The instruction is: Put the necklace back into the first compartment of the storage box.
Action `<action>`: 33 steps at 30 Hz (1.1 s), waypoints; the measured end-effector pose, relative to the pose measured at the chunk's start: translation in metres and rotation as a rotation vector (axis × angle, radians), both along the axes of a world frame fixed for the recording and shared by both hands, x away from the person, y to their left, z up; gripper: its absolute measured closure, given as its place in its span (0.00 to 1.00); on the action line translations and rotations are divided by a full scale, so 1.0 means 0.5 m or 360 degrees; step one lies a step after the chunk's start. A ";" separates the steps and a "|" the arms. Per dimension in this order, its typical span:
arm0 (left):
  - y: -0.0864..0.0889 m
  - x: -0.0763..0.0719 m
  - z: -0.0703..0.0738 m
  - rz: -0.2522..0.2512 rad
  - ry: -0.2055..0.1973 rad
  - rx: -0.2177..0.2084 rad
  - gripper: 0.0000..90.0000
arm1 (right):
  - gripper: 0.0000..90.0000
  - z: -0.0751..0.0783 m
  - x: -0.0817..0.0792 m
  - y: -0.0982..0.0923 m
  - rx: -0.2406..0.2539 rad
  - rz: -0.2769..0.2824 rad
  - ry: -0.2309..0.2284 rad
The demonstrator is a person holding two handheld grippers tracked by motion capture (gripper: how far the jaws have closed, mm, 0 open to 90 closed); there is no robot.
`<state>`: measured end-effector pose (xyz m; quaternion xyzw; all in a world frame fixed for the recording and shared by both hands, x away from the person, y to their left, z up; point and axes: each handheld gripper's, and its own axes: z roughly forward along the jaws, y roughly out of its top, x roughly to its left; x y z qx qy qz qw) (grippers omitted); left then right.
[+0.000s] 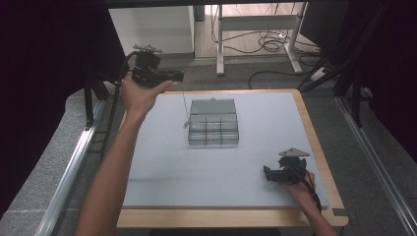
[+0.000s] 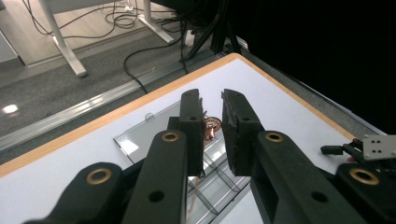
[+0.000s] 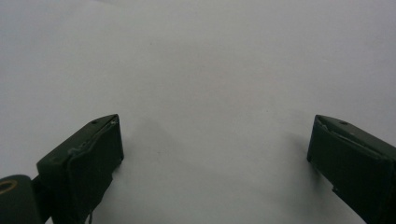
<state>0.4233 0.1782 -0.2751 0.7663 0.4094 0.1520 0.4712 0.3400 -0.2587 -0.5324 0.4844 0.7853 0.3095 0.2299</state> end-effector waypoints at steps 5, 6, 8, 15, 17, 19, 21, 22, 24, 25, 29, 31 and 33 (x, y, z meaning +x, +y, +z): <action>-0.010 0.024 -0.011 0.0017 0.0014 0.0008 0.88 | 0.04 0.000 0.000 0.000 0.0001 -0.0001 0.0001; -0.011 0.028 -0.013 0.0020 0.0015 0.0008 0.88 | 0.04 0.000 0.000 0.000 0.0001 -0.0001 0.0001; -0.015 0.040 -0.019 0.0023 0.0020 0.0011 0.88 | 0.04 0.000 0.000 0.000 0.0001 0.0000 0.0001; -0.034 0.073 -0.051 0.0050 0.0007 0.0026 0.88 | 0.04 0.000 0.000 0.000 0.0003 0.0000 0.0000; -0.039 0.082 -0.065 0.0054 0.0018 0.0024 0.88 | 0.04 0.000 0.000 0.000 0.0003 0.0000 0.0000; -0.043 0.090 -0.083 0.0048 0.0027 0.0017 0.88 | 0.04 0.000 0.000 0.000 0.0003 0.0001 -0.0001; -0.048 0.097 -0.104 0.0053 0.0045 0.0001 0.88 | 0.04 0.000 0.000 0.000 0.0003 0.0001 0.0000; -0.049 0.100 -0.115 0.0052 0.0057 -0.0001 0.88 | 0.04 0.000 0.000 0.000 0.0004 0.0000 0.0000; -0.051 0.105 -0.135 0.0057 0.0088 -0.0006 0.88 | 0.04 0.000 0.000 0.000 0.0000 0.0003 -0.0003; -0.051 0.107 -0.144 0.0057 0.0100 -0.0007 0.88 | 0.04 0.000 0.000 0.000 0.0002 0.0001 -0.0003; -0.047 0.113 -0.177 0.0062 0.0142 -0.0017 0.88 | 0.04 0.000 0.000 0.000 0.0001 0.0003 -0.0002; -0.045 0.114 -0.188 0.0063 0.0153 -0.0017 0.88 | 0.04 0.000 0.000 0.000 0.0002 0.0003 -0.0001; -0.045 0.113 -0.201 0.0063 0.0158 -0.0008 0.88 | 0.04 0.000 0.000 0.000 0.0000 0.0002 -0.0001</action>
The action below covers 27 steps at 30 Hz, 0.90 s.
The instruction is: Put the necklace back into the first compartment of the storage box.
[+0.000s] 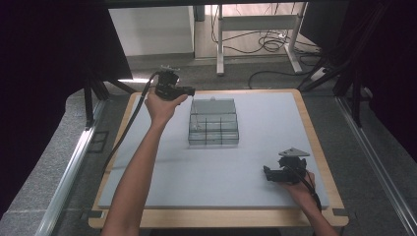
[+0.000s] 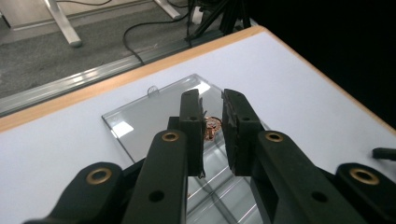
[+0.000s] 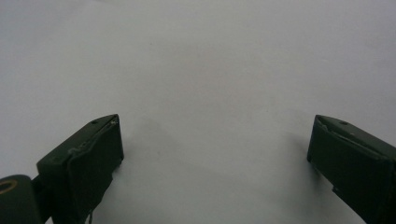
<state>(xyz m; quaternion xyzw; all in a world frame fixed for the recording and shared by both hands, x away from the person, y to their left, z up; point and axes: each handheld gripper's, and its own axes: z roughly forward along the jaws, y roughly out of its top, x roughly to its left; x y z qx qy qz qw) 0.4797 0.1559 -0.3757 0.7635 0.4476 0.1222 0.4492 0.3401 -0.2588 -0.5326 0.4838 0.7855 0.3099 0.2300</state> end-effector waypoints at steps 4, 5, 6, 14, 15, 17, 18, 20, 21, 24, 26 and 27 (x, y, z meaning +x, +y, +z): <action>0.001 -0.002 -0.026 -0.0004 0.0025 0.0013 0.88 | 0.04 0.000 0.000 0.000 -0.0002 0.0001 0.0000; 0.002 -0.002 -0.032 -0.0005 0.0031 0.0009 0.88 | 0.04 0.000 0.000 0.000 -0.0002 0.0001 0.0000; 0.004 -0.002 -0.037 -0.0006 0.0038 0.0012 0.88 | 0.04 0.000 0.000 0.000 -0.0002 0.0001 0.0000; 0.008 -0.005 -0.077 -0.0011 0.0094 0.0028 0.88 | 0.04 0.000 0.000 0.000 -0.0003 0.0001 0.0001; 0.007 -0.005 -0.084 -0.0013 0.0101 0.0029 0.88 | 0.04 0.000 0.000 0.000 -0.0003 0.0001 0.0000; 0.006 -0.006 -0.097 -0.0018 0.0119 0.0030 0.88 | 0.04 0.000 0.000 0.000 -0.0003 0.0001 0.0000; 0.005 -0.007 -0.104 -0.0021 0.0130 0.0031 0.88 | 0.04 0.000 0.000 0.000 -0.0003 0.0001 0.0000; 0.003 -0.006 -0.116 -0.0024 0.0146 0.0045 0.88 | 0.04 0.000 0.000 0.000 -0.0004 0.0002 0.0000; 0.002 -0.006 -0.122 -0.0022 0.0152 0.0049 0.88 | 0.04 0.000 0.000 0.000 -0.0003 0.0001 0.0000; -0.001 -0.003 -0.139 -0.0017 0.0178 0.0072 0.88 | 0.04 0.000 0.000 0.000 -0.0003 0.0002 0.0000; -0.006 -0.001 -0.149 -0.0014 0.0199 0.0094 0.88 | 0.03 0.000 0.000 0.000 -0.0003 0.0003 0.0002; -0.009 0.000 -0.154 -0.0019 0.0208 0.0095 0.88 | 0.03 0.000 0.001 0.000 0.0000 0.0002 0.0004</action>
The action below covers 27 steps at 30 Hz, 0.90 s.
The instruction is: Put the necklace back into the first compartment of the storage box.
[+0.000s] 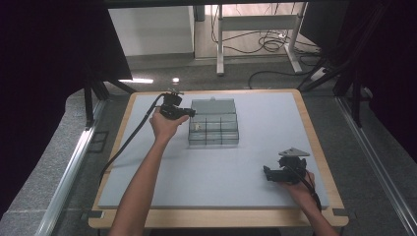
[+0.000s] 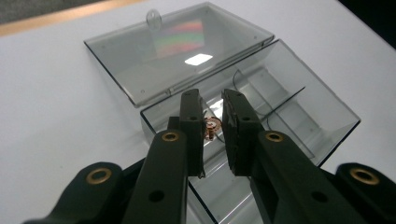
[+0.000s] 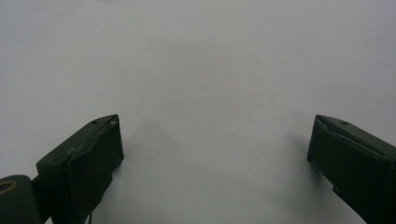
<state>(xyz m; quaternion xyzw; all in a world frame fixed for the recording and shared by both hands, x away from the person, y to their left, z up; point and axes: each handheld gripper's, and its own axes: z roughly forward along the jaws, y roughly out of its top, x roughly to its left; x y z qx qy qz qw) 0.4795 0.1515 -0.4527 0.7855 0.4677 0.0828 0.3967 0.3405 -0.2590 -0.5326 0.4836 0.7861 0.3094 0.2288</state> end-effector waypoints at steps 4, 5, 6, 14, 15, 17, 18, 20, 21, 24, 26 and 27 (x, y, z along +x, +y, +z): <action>-0.012 0.004 -0.014 -0.0014 0.0024 0.0006 0.88 | 0.03 0.000 0.000 0.000 -0.0001 0.0000 -0.0001; -0.014 0.006 -0.017 -0.0007 0.0027 0.0010 0.88 | 0.03 0.000 0.000 0.000 -0.0001 0.0000 -0.0001; -0.016 0.007 -0.020 -0.0005 0.0031 0.0024 0.88 | 0.03 0.000 0.000 0.000 -0.0001 0.0000 -0.0001; -0.027 0.015 -0.037 0.0009 0.0043 0.0075 0.88 | 0.03 0.000 0.000 0.000 0.0000 0.0000 -0.0001; -0.029 0.015 -0.040 0.0017 0.0046 0.0075 0.88 | 0.03 0.000 0.000 0.000 -0.0001 0.0000 -0.0001; -0.032 0.017 -0.044 0.0015 0.0059 0.0088 0.88 | 0.03 0.000 0.000 0.000 -0.0001 0.0001 -0.0001; -0.033 0.018 -0.046 0.0014 0.0069 0.0104 0.88 | 0.03 0.000 0.000 0.000 -0.0001 0.0001 -0.0001; -0.032 0.018 -0.046 0.0027 0.0071 0.0109 0.88 | 0.03 0.000 0.000 0.000 -0.0001 0.0001 -0.0002; -0.032 0.019 -0.045 0.0026 0.0076 0.0101 0.88 | 0.03 0.000 0.000 0.000 -0.0001 0.0000 -0.0002; -0.031 0.020 -0.043 0.0031 0.0086 0.0079 0.81 | 0.03 0.000 0.000 0.000 -0.0001 0.0000 -0.0001; -0.028 0.018 -0.040 0.0041 0.0068 0.0072 0.77 | 0.03 0.000 0.000 0.000 -0.0001 0.0001 -0.0002; -0.028 0.016 -0.038 0.0052 0.0059 0.0060 0.76 | 0.03 0.000 0.000 0.000 -0.0001 0.0000 -0.0002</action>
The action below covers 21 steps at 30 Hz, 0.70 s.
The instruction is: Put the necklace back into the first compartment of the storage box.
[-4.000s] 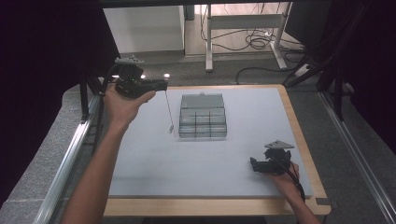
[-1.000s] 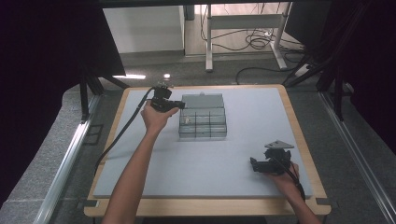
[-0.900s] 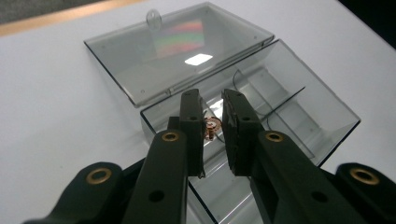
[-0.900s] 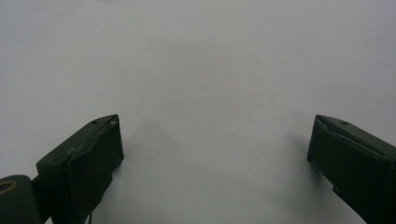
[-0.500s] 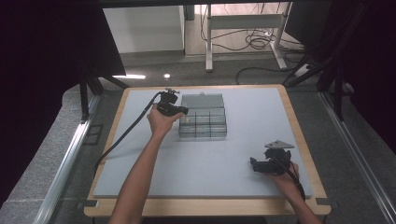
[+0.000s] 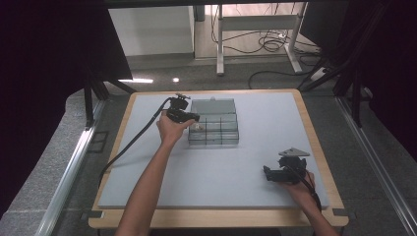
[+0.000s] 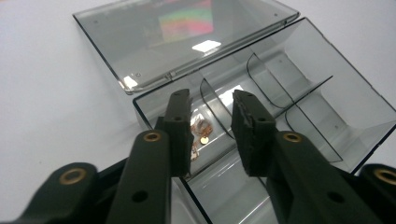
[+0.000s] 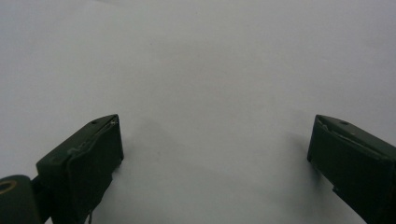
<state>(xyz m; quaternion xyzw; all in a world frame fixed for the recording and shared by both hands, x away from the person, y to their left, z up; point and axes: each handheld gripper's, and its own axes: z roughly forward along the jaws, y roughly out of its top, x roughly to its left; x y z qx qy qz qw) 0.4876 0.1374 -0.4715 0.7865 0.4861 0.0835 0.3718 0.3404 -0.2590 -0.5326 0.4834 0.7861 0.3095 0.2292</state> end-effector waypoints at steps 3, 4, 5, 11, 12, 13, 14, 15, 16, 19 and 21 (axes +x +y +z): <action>0.004 -0.010 0.009 -0.0016 -0.0030 -0.0011 0.72 | 0.03 0.000 0.000 0.000 0.0000 0.0000 0.0000; 0.005 -0.015 0.013 -0.0022 -0.0046 -0.0011 0.71 | 0.03 0.000 0.000 0.000 0.0000 0.0000 0.0000; 0.007 -0.022 0.017 -0.0032 -0.0060 -0.0015 0.70 | 0.03 0.000 0.000 0.000 0.0000 0.0000 0.0000; 0.027 -0.079 0.038 -0.0109 -0.0092 -0.0030 0.62 | 0.03 0.000 0.000 0.000 0.0000 0.0000 0.0000; 0.033 -0.089 0.042 -0.0126 -0.0099 -0.0034 0.62 | 0.03 0.000 0.000 0.000 0.0000 0.0000 0.0000; 0.037 -0.097 0.045 -0.0132 -0.0101 -0.0040 0.61 | 0.03 0.000 0.000 0.000 0.0000 0.0000 0.0000; 0.043 -0.108 0.048 -0.0139 -0.0102 -0.0044 0.60 | 0.03 0.000 0.000 0.000 -0.0003 -0.0001 0.0001; 0.049 -0.119 0.050 -0.0145 -0.0102 -0.0057 0.59 | 0.03 0.000 0.000 0.000 -0.0001 0.0000 0.0000; 0.055 -0.131 0.052 -0.0157 -0.0101 -0.0063 0.58 | 0.03 0.000 0.000 0.000 -0.0001 -0.0001 0.0000; 0.070 -0.169 0.053 -0.0190 -0.0102 -0.0073 0.55 | 0.03 0.000 0.000 0.000 -0.0001 -0.0002 0.0000; 0.079 -0.198 0.048 -0.0199 -0.0113 -0.0086 0.54 | 0.03 0.000 0.000 0.000 -0.0001 0.0000 0.0000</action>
